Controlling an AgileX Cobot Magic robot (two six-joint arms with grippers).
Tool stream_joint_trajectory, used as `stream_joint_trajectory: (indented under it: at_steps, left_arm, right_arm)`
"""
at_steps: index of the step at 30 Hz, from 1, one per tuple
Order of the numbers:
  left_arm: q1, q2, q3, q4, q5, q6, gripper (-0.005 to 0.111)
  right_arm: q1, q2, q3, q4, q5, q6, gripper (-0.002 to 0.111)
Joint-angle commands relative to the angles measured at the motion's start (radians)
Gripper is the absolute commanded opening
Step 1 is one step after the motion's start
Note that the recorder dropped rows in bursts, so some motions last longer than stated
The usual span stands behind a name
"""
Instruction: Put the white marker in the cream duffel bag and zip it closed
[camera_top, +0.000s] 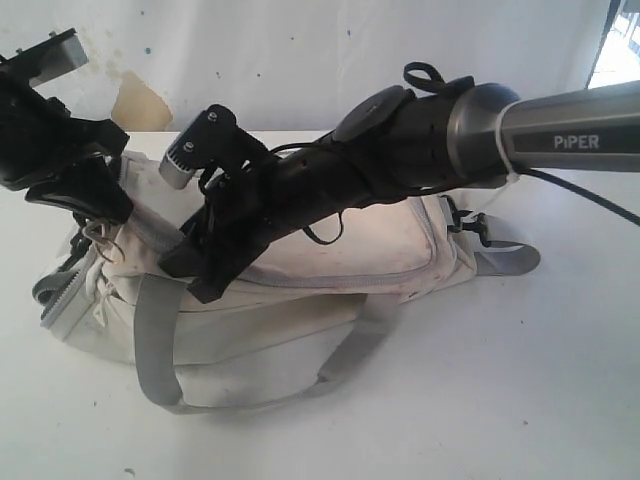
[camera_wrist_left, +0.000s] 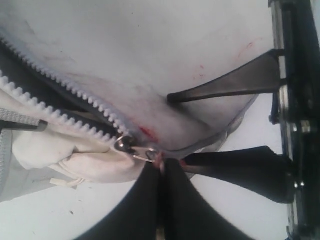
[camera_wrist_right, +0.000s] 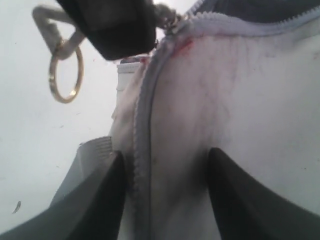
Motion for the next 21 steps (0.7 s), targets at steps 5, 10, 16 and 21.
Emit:
stream_joint_trajectory:
  at_steps: [5,10,16,21]
  left_arm:
    - [-0.001,-0.011,0.002,-0.031,-0.021,-0.023,0.0]
    - [0.043,-0.011,0.002,-0.031,-0.034,-0.048,0.0]
    - [0.122,-0.011,0.002,-0.031,-0.067,-0.054,0.0]
    - [0.137,-0.011,0.002,-0.031,-0.088,-0.054,0.0]
  right_arm:
    - [0.002,0.005,0.001,-0.116,0.029,0.066,0.0]
    - [0.002,0.005,0.001,-0.297,0.075,0.166,0.0]
    - [0.002,0.005,0.001,-0.353,0.099,0.167,0.0]
    - [0.002,-0.001,0.001,-0.406,0.101,0.162,0.0]
